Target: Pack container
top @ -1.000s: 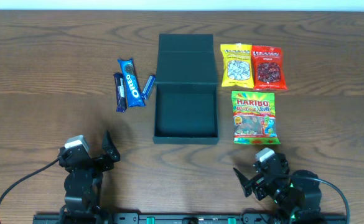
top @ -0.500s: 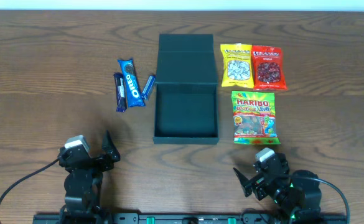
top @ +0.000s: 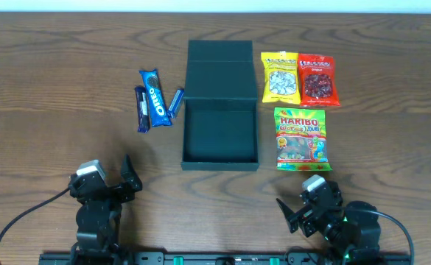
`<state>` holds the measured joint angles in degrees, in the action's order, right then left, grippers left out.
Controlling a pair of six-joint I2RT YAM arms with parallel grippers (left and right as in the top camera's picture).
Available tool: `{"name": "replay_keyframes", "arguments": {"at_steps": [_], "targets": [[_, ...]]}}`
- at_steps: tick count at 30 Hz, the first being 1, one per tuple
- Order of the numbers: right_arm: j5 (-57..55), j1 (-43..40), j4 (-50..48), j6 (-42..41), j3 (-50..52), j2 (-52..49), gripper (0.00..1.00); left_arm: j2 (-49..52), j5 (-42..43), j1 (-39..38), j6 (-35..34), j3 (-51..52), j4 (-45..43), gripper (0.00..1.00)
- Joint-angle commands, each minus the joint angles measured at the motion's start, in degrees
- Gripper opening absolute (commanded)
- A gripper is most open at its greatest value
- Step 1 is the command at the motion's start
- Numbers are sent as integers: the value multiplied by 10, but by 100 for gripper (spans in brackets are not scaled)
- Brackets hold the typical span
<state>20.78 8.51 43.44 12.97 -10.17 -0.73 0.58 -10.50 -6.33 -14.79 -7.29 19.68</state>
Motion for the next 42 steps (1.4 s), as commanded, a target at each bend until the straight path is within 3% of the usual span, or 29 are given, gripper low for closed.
{"name": "replay_keyframes", "arguments": {"at_steps": [1, 22, 28, 32, 35, 39, 42], "targets": [[0, 10, 0, -7, 2, 4, 99, -3, 0, -1, 6, 12, 4, 95], [0, 10, -9, -7, 2, 4, 99, -3, 0, -1, 6, 12, 4, 95], [104, 10, -70, -15, 2, 4, 99, -3, 0, -1, 6, 12, 4, 95], [138, 10, -141, -137, 2, 4, 99, -3, 0, -1, 6, 12, 4, 95], [138, 10, -186, -305, 2, 4, 99, -3, 0, -1, 6, 12, 4, 95], [141, 10, -168, -547, 2, 4, 99, -3, 0, -1, 6, 12, 4, 95], [127, 10, -170, -611, 2, 4, 99, -3, 0, -1, 6, 12, 4, 95]]}}
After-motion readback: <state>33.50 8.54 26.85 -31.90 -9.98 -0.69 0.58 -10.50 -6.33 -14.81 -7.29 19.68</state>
